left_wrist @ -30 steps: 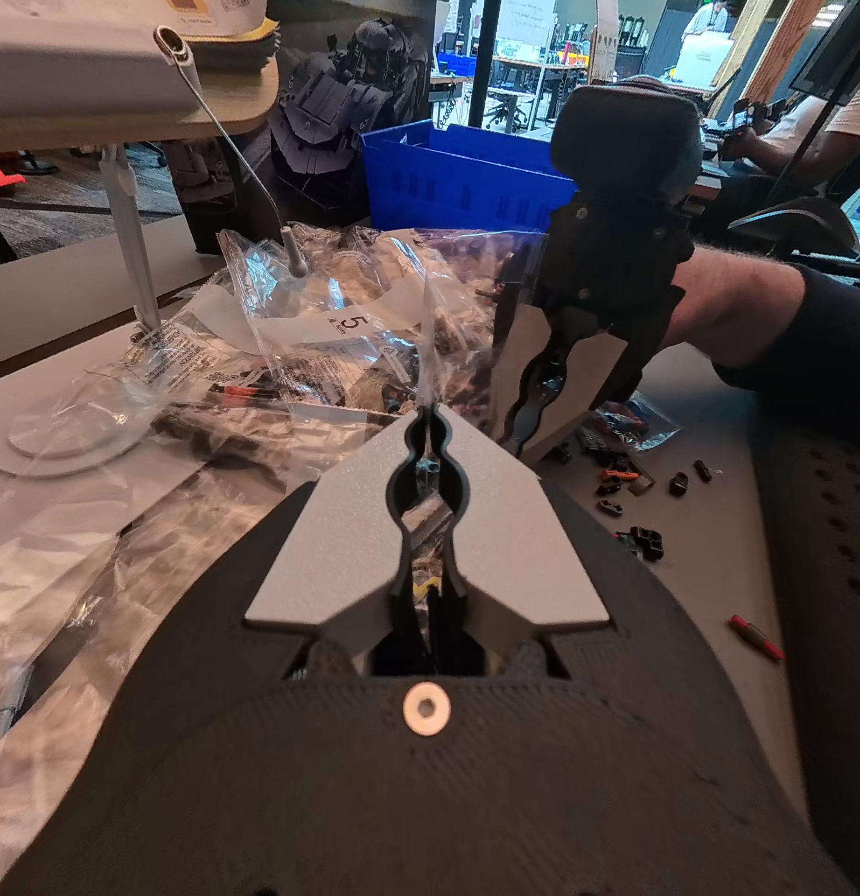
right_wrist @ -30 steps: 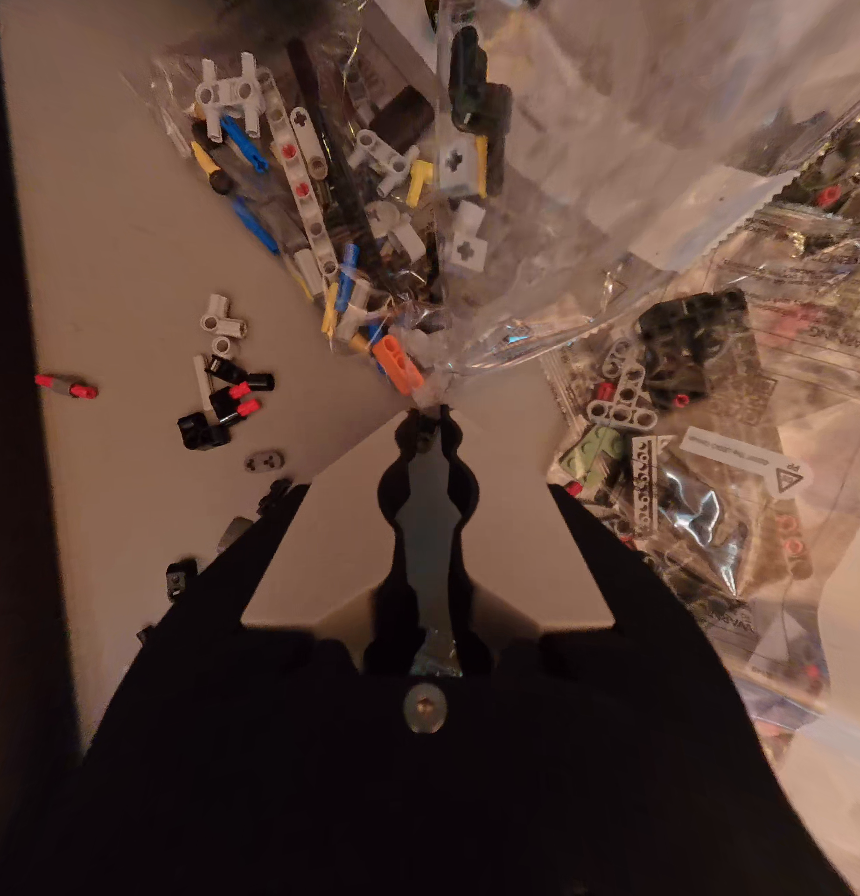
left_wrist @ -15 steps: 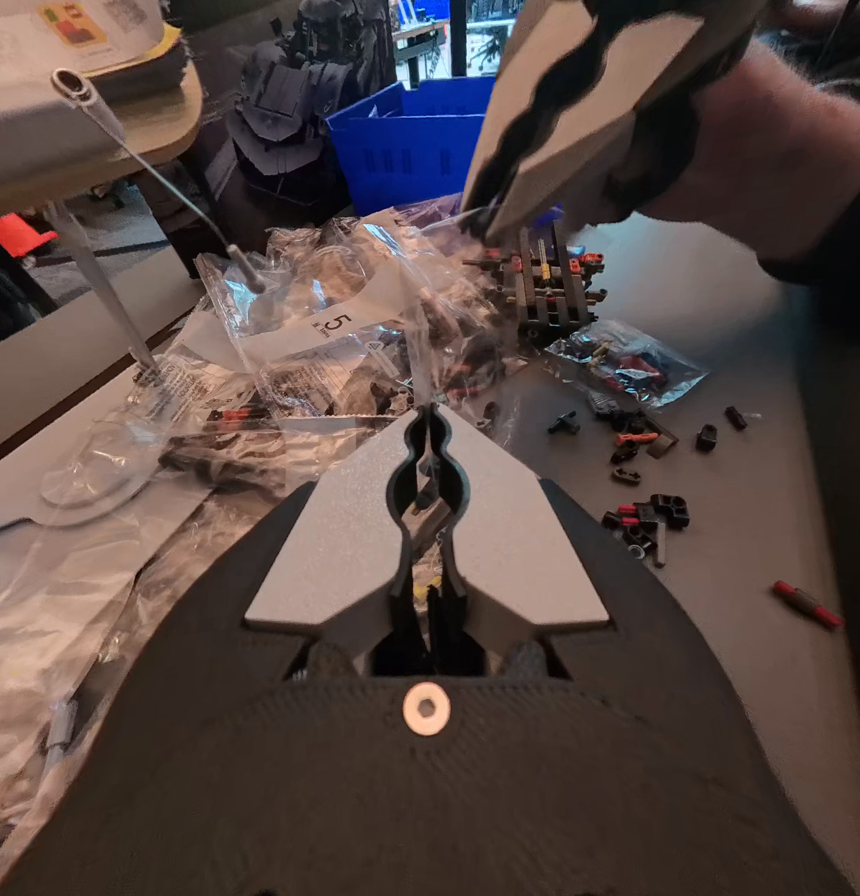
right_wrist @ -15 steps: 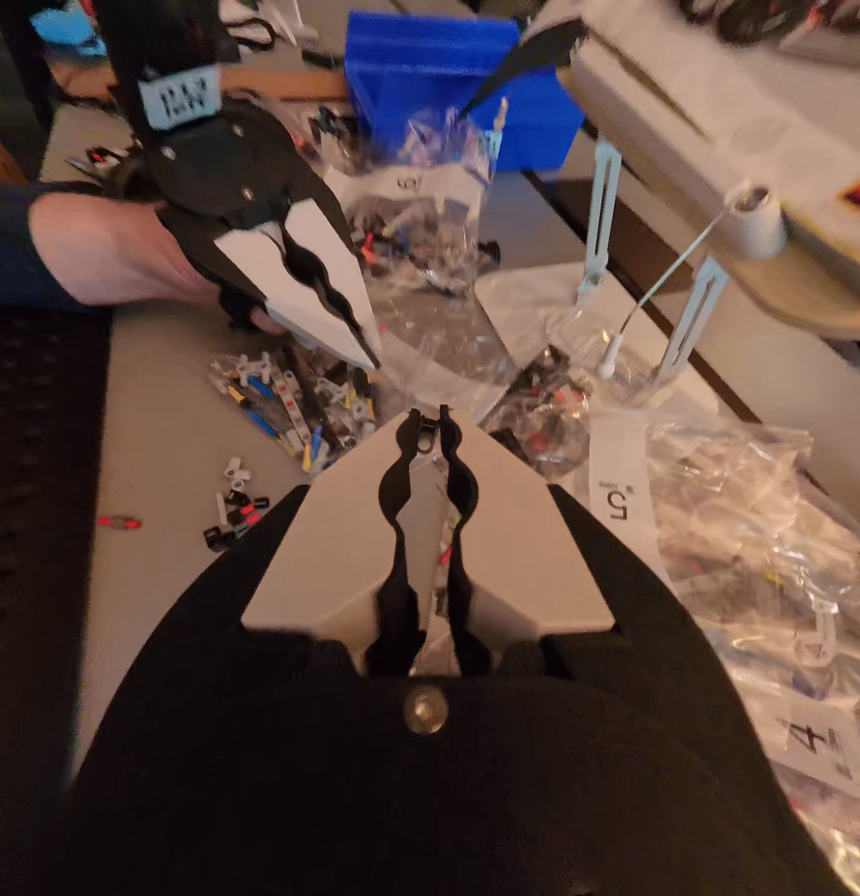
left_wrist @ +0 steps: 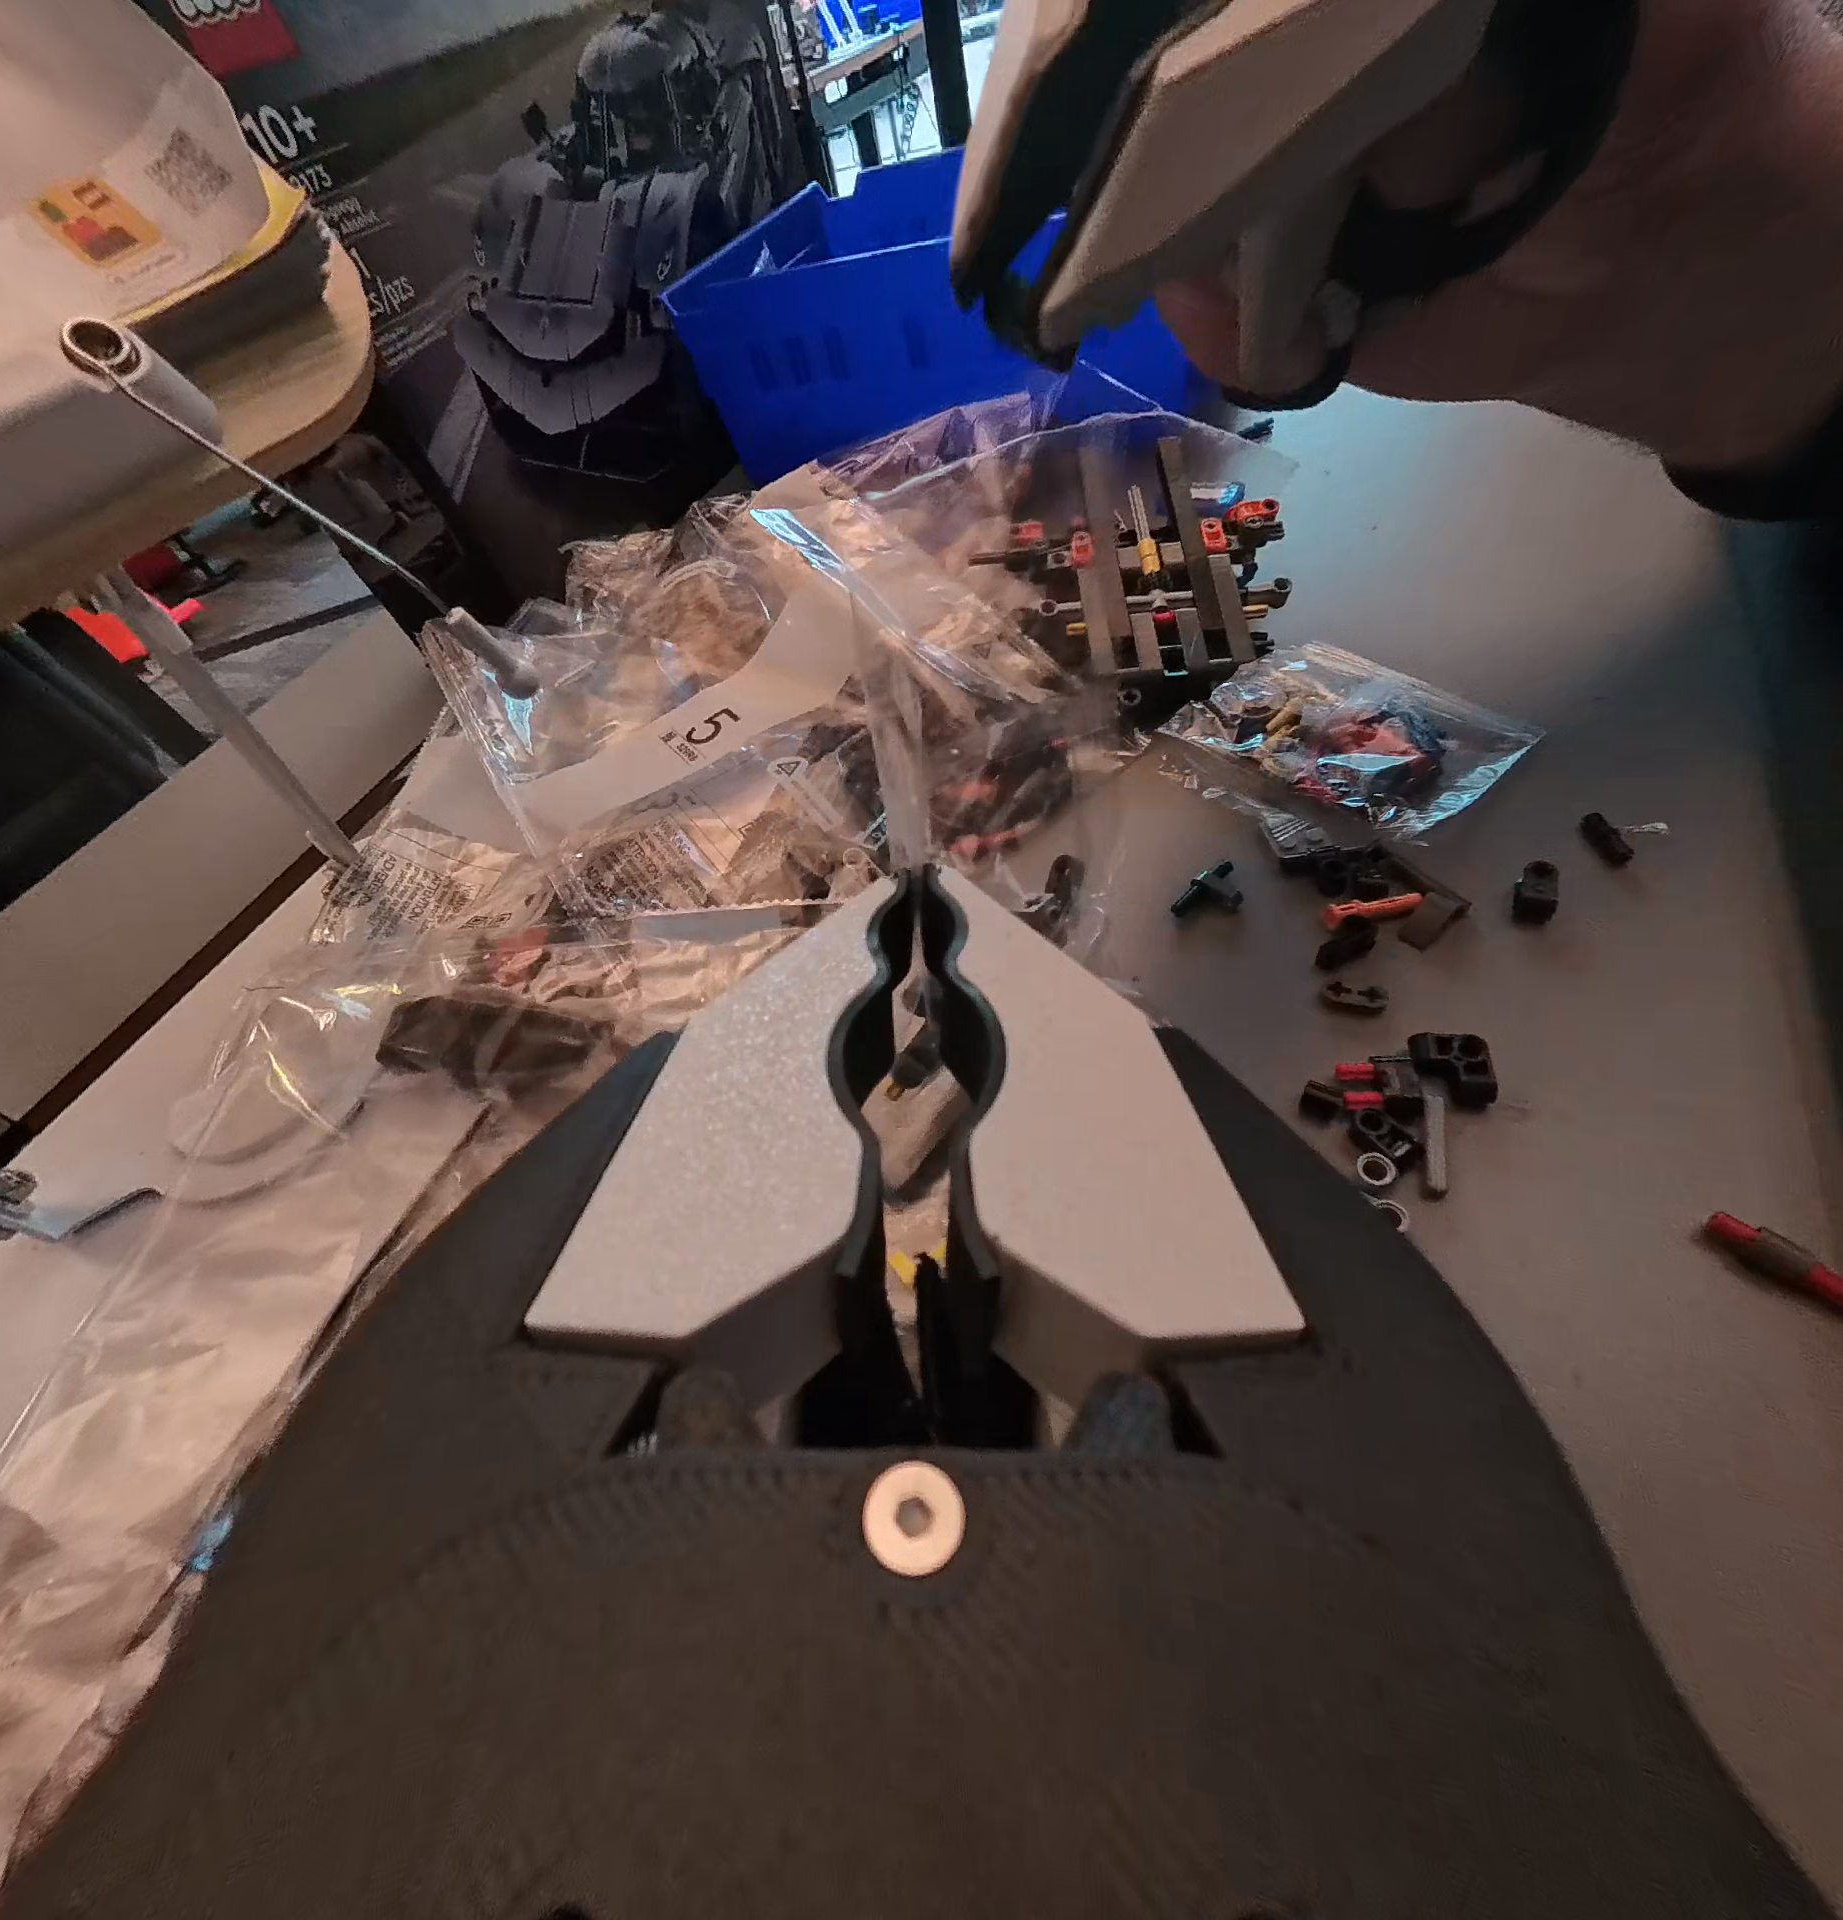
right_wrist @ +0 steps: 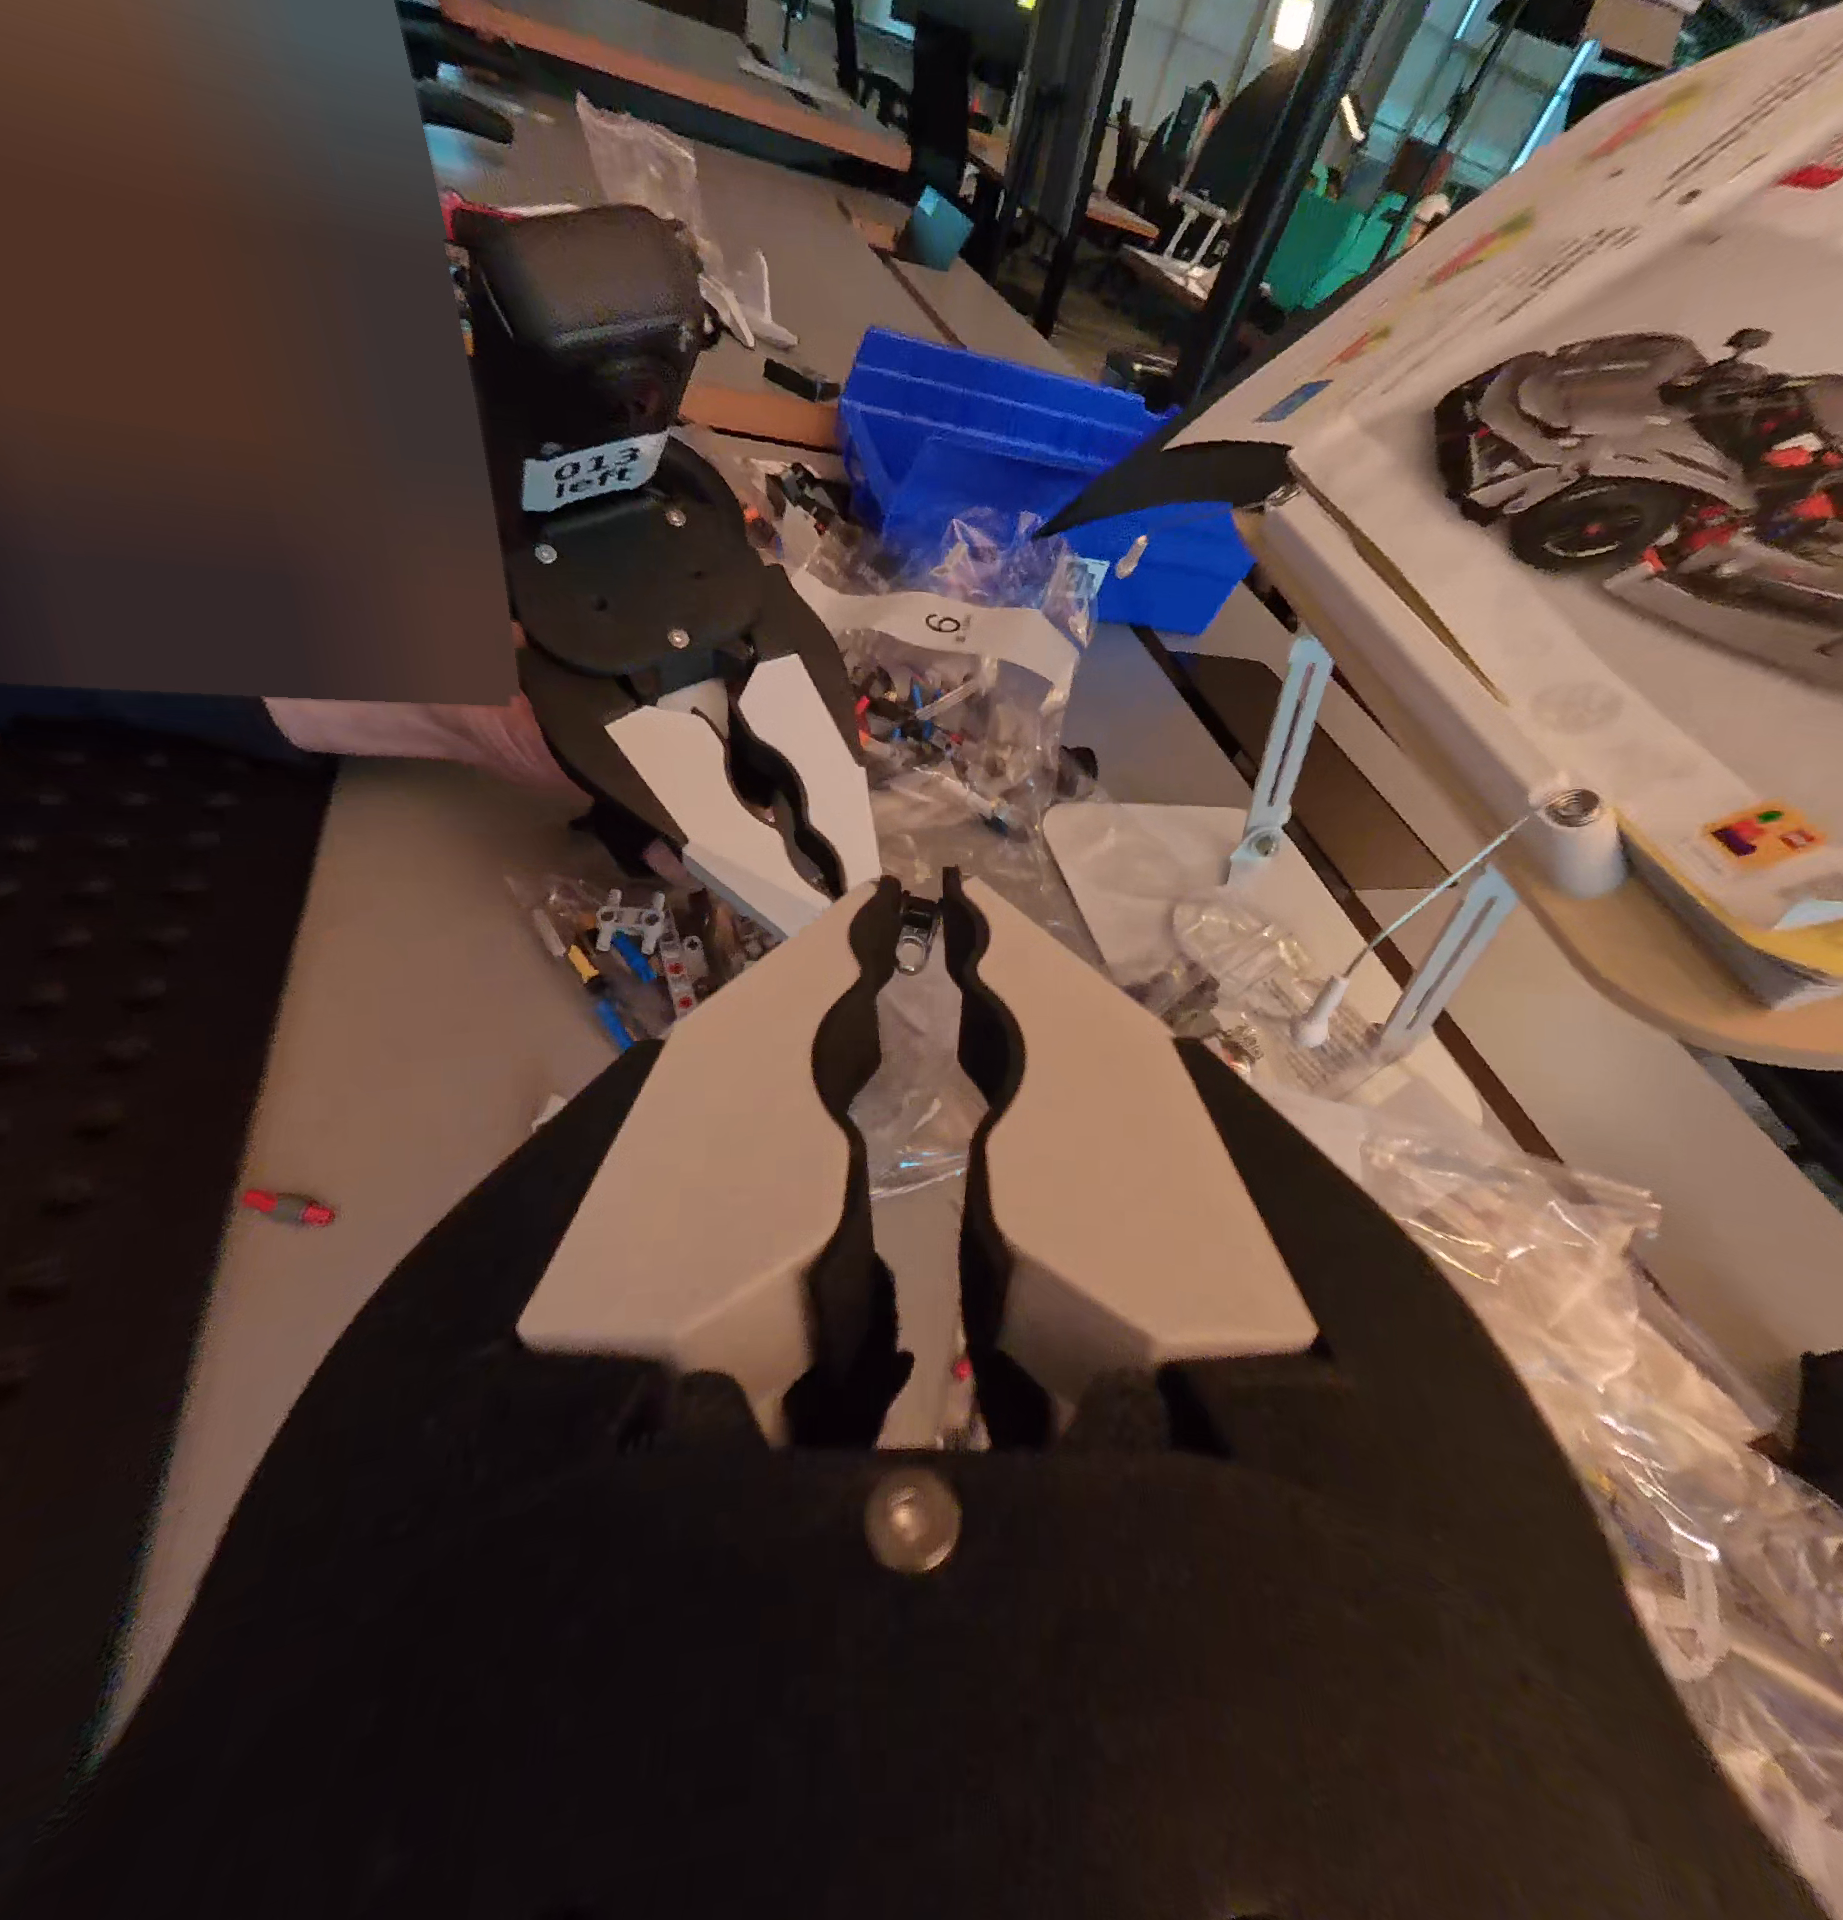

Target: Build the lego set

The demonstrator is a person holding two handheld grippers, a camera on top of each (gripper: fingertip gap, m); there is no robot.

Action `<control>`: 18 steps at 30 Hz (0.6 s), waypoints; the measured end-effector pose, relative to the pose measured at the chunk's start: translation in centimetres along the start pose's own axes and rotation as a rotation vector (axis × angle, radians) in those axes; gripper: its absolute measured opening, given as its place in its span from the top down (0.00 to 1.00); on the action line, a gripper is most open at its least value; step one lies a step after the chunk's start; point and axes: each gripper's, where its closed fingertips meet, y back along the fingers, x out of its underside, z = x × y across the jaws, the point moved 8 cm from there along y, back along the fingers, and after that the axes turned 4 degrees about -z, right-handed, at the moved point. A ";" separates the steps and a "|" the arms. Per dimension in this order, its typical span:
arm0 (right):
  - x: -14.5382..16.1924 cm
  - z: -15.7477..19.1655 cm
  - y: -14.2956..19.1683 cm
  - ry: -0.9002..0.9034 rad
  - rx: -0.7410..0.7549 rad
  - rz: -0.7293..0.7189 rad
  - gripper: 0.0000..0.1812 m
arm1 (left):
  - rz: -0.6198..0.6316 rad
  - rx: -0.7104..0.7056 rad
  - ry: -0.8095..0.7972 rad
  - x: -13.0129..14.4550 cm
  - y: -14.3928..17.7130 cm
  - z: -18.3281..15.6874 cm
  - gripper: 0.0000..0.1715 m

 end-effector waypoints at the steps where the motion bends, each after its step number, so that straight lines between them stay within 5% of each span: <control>1: 0.2 0.1 -0.2 0.004 -0.004 0.013 0.97 | -0.004 -0.004 -0.006 -0.1 0.0 0.0 1.00; 11: 3.0 -0.7 -1.6 -0.039 0.025 0.198 0.97 | -0.022 -0.166 -0.149 -1.0 1.2 0.6 1.00; 18: 4.1 -1.8 -1.1 -0.146 0.026 0.222 0.97 | 0.048 -0.097 -0.275 -0.5 0.0 -1.2 1.00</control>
